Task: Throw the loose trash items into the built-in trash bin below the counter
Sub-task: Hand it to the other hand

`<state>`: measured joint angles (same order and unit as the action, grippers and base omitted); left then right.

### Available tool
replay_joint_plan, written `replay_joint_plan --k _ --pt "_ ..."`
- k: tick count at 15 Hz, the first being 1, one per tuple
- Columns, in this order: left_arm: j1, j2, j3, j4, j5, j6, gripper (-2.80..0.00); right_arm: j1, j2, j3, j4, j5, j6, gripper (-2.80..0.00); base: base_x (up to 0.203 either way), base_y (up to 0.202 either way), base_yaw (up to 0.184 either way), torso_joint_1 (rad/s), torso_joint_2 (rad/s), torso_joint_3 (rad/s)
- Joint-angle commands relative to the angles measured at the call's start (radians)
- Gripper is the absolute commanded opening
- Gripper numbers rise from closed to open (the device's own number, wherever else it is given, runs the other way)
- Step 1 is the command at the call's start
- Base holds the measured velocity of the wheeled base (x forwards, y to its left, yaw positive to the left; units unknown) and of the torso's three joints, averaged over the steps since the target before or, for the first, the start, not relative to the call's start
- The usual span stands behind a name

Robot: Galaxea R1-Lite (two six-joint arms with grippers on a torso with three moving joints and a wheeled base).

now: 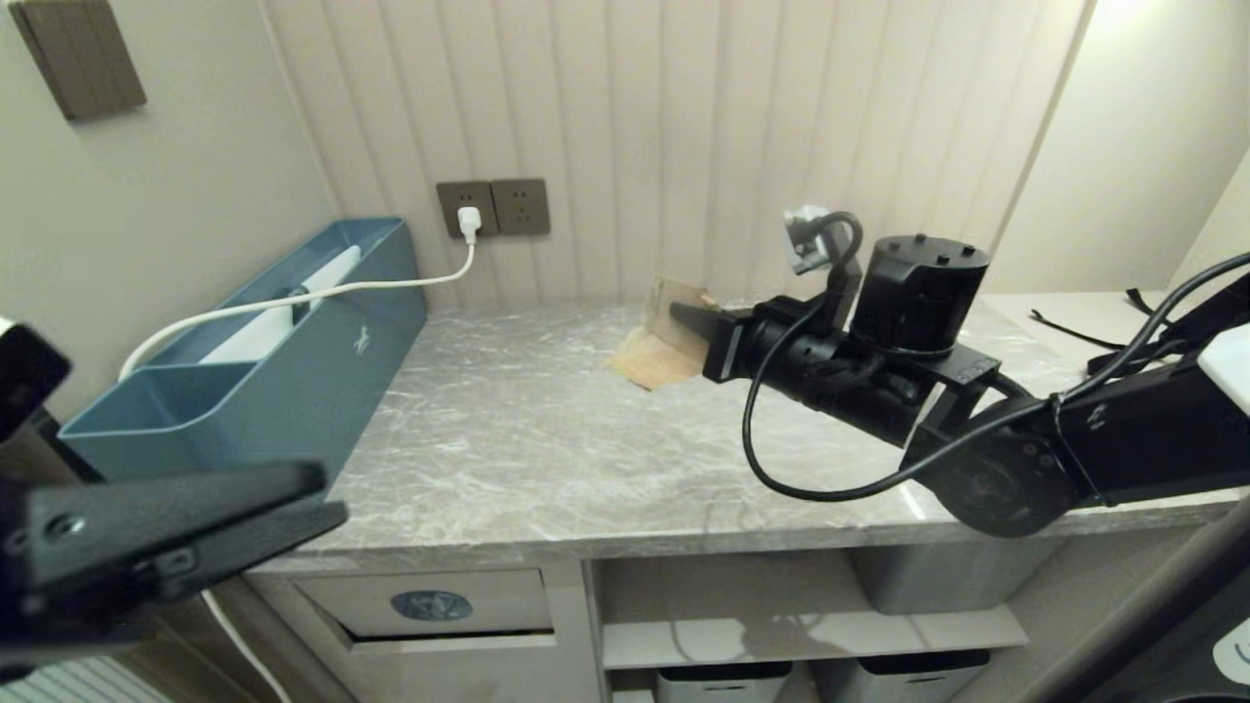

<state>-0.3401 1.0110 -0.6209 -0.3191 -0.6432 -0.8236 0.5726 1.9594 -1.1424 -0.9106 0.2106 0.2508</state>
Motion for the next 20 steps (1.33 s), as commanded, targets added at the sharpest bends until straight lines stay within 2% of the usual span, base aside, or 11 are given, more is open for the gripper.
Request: replay_joint_plan --k 1,3,5,7,9,13,17,20 --pt "-0.026 0.234 -0.027 -0.142 -0.007 -0.099 0.00 0.036 0.010 -0.002 -0.003 0.001 -0.004 -2.80 0.000 0.000 0.000 0.000 0.00 0.000" --pt "-0.096 0.331 -0.040 -0.275 -0.011 -0.152 0.00 0.079 0.008 -0.002 -0.002 -0.004 -0.011 -2.80 0.000 0.000 0.000 0.000 0.00 0.000" --pt "-0.143 0.393 -0.044 -0.316 -0.011 -0.158 0.00 0.113 0.001 0.000 -0.004 -0.019 -0.016 -2.80 0.000 0.000 0.000 0.000 0.00 0.000" --pt "-0.149 0.436 -0.026 -0.376 0.010 -0.154 0.00 0.152 -0.013 0.003 -0.004 -0.023 -0.021 -2.80 0.000 0.000 0.000 0.000 0.00 0.000" --pt "-0.149 0.468 0.004 -0.441 0.067 -0.140 0.00 0.161 -0.043 0.007 -0.003 -0.041 -0.024 -2.80 0.000 0.000 0.000 0.000 0.00 0.000" --pt "-0.146 0.504 -0.003 -0.455 0.093 -0.135 0.00 0.169 -0.089 0.062 -0.003 -0.042 -0.022 -2.80 0.000 0.000 0.000 0.000 0.00 0.000" --pt "-0.146 0.606 -0.045 -0.579 0.130 -0.107 0.00 0.185 -0.121 0.105 -0.004 -0.040 -0.022 -2.80 0.000 0.000 0.000 0.000 0.00 0.000" --pt "-0.155 0.620 -0.053 -0.600 0.132 -0.108 0.00 0.185 -0.120 0.105 -0.004 -0.039 -0.022 -2.80 0.000 0.000 0.000 0.000 0.00 0.000"
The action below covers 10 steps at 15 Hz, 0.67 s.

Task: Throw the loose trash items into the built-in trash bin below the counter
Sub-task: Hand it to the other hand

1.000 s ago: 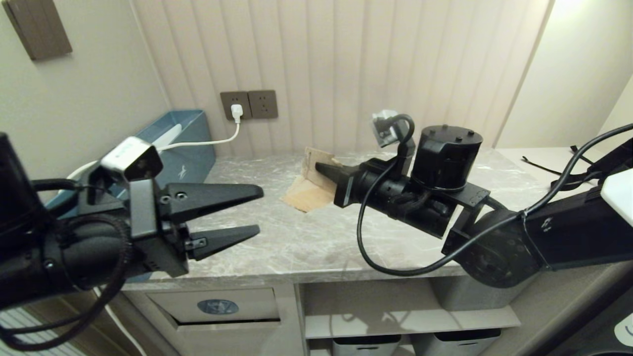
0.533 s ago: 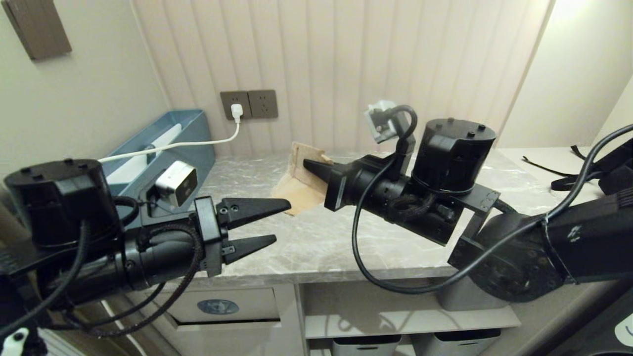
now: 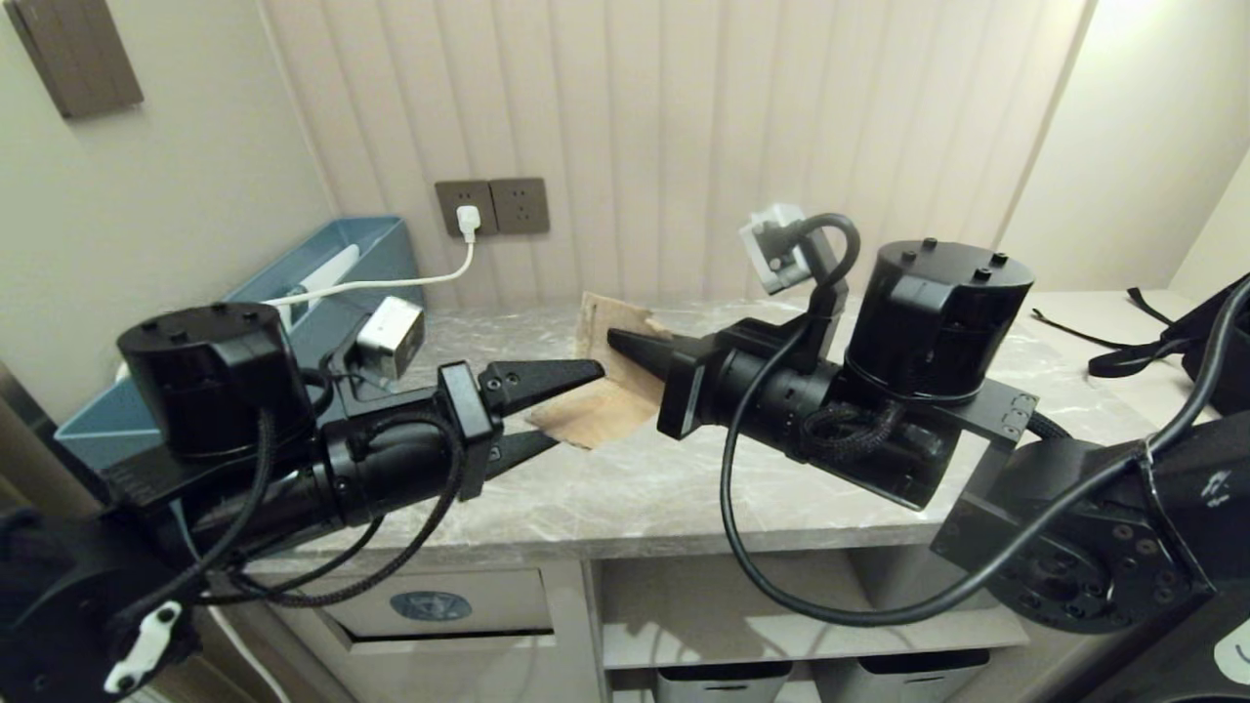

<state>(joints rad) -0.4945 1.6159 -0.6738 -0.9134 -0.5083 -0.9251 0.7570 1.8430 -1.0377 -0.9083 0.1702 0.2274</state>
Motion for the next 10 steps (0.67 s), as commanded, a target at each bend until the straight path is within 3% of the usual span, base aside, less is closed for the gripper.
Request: replay_joint_plan --k 1,2,3,10 --pt "-0.001 0.014 0.001 -0.005 -0.003 -0.006 0.00 0.001 -0.003 0.000 -0.006 0.002 0.001 -2.80 0.000 0.000 0.000 0.000 0.00 0.000" --pt "-0.001 0.015 -0.001 -0.005 -0.003 -0.006 0.00 0.001 -0.002 -0.001 -0.006 0.002 0.001 -2.80 0.000 0.000 0.000 0.000 0.00 0.000" --pt "-0.001 0.017 0.000 -0.005 -0.002 -0.005 -2.80 0.001 0.000 -0.001 -0.006 0.003 0.003 -2.80 0.000 0.000 0.000 0.000 0.00 0.000" --pt "-0.016 0.044 -0.011 -0.010 -0.009 -0.006 -2.80 0.031 -0.005 0.036 -0.005 0.003 0.004 -2.80 0.000 0.000 0.000 0.000 0.00 0.000"
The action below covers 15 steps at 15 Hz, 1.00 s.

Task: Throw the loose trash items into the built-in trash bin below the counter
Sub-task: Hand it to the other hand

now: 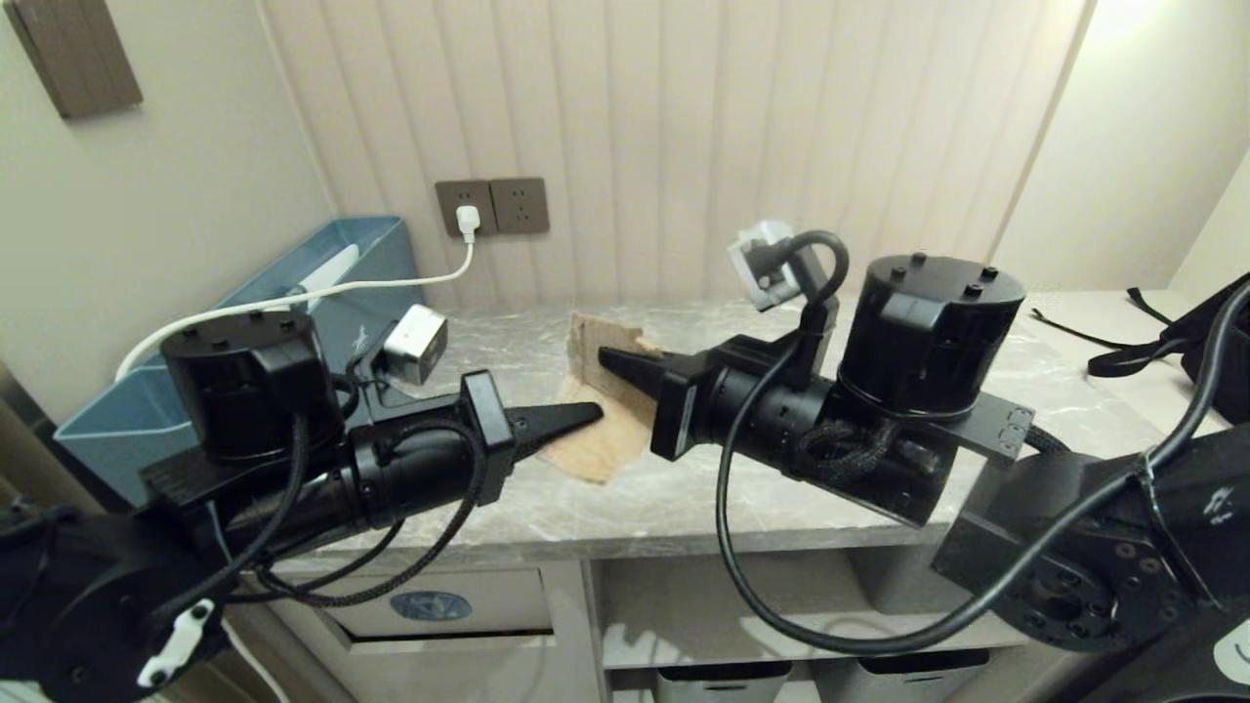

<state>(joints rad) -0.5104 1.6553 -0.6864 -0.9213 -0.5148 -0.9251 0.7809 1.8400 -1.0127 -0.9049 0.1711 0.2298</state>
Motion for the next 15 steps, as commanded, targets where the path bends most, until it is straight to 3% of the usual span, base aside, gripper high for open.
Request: replay_joint_plan --k 1,2,3,9,13,14,15 --pt "0.000 0.004 -0.004 -0.004 -0.002 -0.007 -2.80 0.012 -0.002 0.019 -0.009 0.002 0.000 -2.80 0.000 0.000 0.000 0.000 0.00 0.000" --pt "0.000 0.004 -0.009 -0.002 -0.002 -0.009 -2.80 0.012 -0.001 0.020 -0.009 0.001 -0.003 -2.80 0.000 0.000 0.000 0.000 0.00 0.000" --pt "0.000 0.004 -0.009 -0.002 -0.002 -0.009 -2.80 0.012 -0.002 0.027 -0.009 0.001 -0.002 0.00 0.000 0.000 0.000 0.000 0.00 0.000" --pt "0.016 0.012 -0.011 -0.004 0.025 0.003 -2.80 -0.013 -0.046 0.080 -0.013 -0.010 0.010 0.00 0.000 0.000 0.000 0.000 0.00 0.000" --pt "0.057 0.014 -0.012 -0.009 0.154 0.072 -2.80 -0.182 -0.182 0.230 -0.021 -0.017 0.012 0.00 0.000 0.000 0.000 0.000 0.00 0.000" --pt "0.070 0.013 -0.011 -0.035 0.182 0.099 -2.80 -0.230 -0.225 0.285 -0.022 -0.017 0.011 -2.80 0.000 0.000 0.000 0.000 0.00 0.000" --pt "0.077 0.014 -0.007 -0.076 0.200 0.126 -2.80 -0.296 -0.271 0.341 -0.022 -0.020 0.008 -2.80 0.000 0.000 0.000 0.000 0.00 0.000"
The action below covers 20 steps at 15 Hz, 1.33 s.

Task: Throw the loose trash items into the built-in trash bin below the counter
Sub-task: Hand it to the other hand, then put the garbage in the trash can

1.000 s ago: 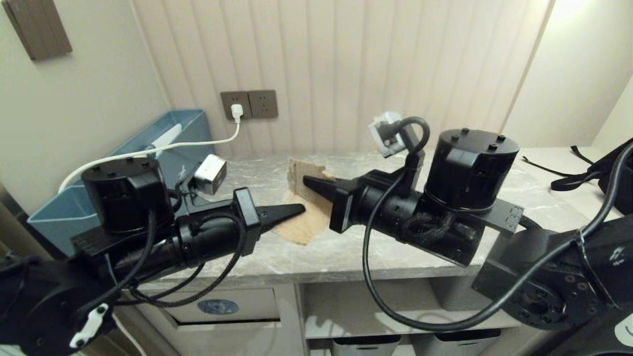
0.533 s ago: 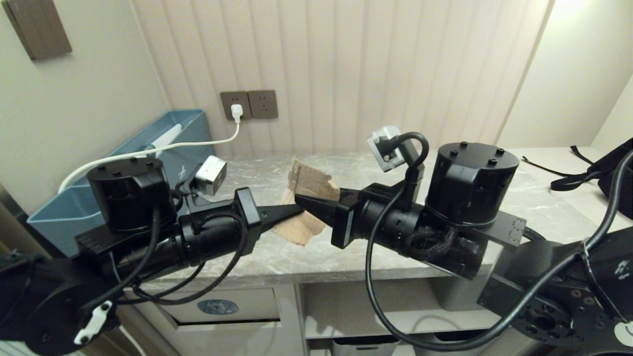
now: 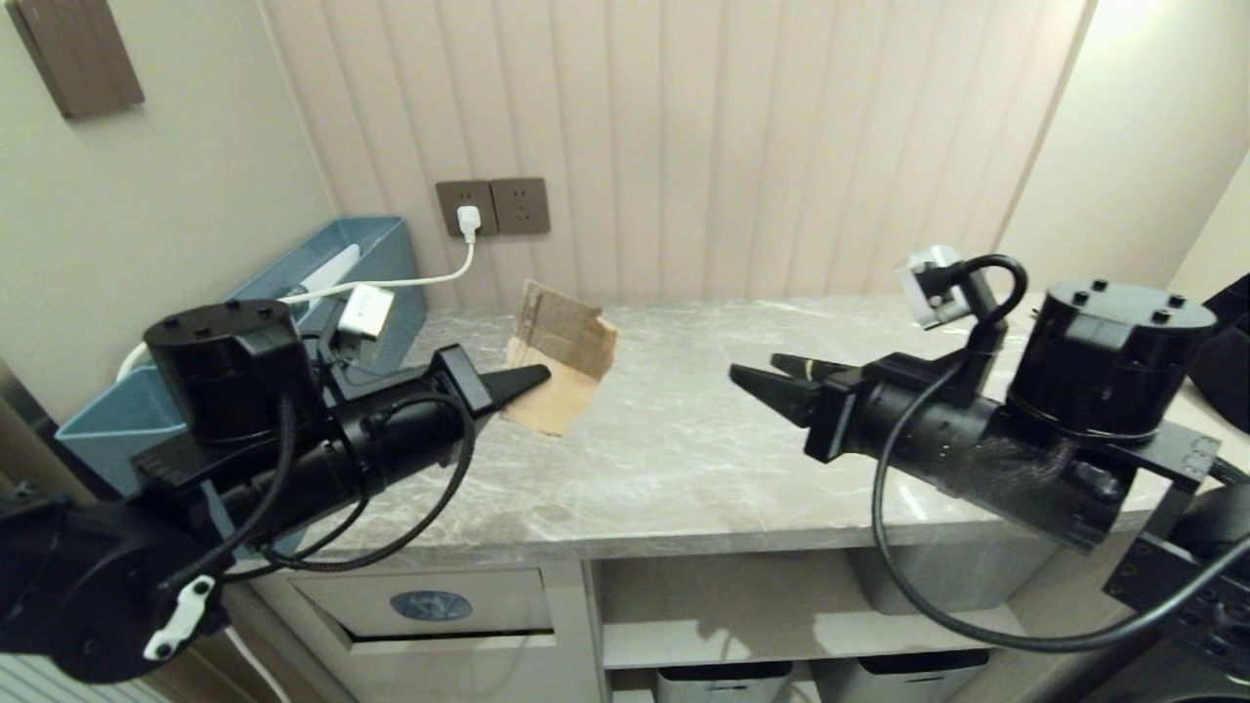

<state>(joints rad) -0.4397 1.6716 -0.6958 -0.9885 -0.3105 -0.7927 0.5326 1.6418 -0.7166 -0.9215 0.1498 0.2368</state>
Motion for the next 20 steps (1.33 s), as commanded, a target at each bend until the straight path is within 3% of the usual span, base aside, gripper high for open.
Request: replay_joint_plan --k 1,4,6,7,8,11,13,16,18,20 --pt "0.008 -0.004 0.011 -0.061 0.028 0.046 -2.80 -0.137 -0.130 0.099 -0.005 -0.007 -0.002 -2.80 0.000 0.000 0.000 0.000 0.00 0.000" --pt "0.008 -0.068 0.071 -0.100 0.071 0.152 -2.80 -0.422 -0.329 0.259 -0.003 -0.024 -0.012 -2.80 0.000 0.000 0.000 0.000 0.00 0.000" --pt "0.008 -0.156 0.129 -0.098 0.072 0.208 -2.80 -0.524 -0.513 0.430 -0.002 -0.024 -0.050 -2.80 0.000 0.000 0.000 0.000 0.00 0.000" --pt "0.008 -0.198 0.182 -0.097 0.073 0.280 -2.80 -0.549 -0.622 0.530 0.005 -0.023 -0.079 -2.80 0.000 0.000 0.000 0.000 0.00 0.000" --pt "0.011 -0.232 0.233 -0.095 0.073 0.362 -2.80 -0.566 -0.742 0.604 0.045 -0.023 -0.110 -2.80 0.000 0.000 0.000 0.000 0.00 0.000" --pt "0.037 -0.338 0.315 -0.093 0.073 0.460 -2.80 -0.588 -1.149 0.661 0.370 -0.026 -0.197 -2.80 0.000 0.000 0.000 0.000 0.00 0.000" --pt "0.071 -0.413 0.343 -0.091 0.074 0.485 -2.80 -0.597 -1.330 0.681 0.579 -0.052 -0.252 -2.80 0.000 0.000 0.000 0.000 0.00 0.000" --pt "0.235 -0.583 0.428 -0.073 0.070 0.505 -2.80 -0.609 -1.367 0.706 0.928 -0.097 -0.323 -2.80 0.000 0.000 0.000 0.000 0.00 0.000" --pt "0.340 -0.721 0.496 -0.050 0.060 0.532 -2.80 -0.607 -1.354 0.710 0.943 -0.107 -0.326 -2.80 0.000 0.000 0.000 0.000 0.00 0.000" --pt "0.437 -0.885 0.546 0.013 0.060 0.548 -2.80 -0.525 -1.351 0.710 0.943 -0.107 -0.322 -2.80 0.000 0.000 0.000 0.000 0.00 0.000"
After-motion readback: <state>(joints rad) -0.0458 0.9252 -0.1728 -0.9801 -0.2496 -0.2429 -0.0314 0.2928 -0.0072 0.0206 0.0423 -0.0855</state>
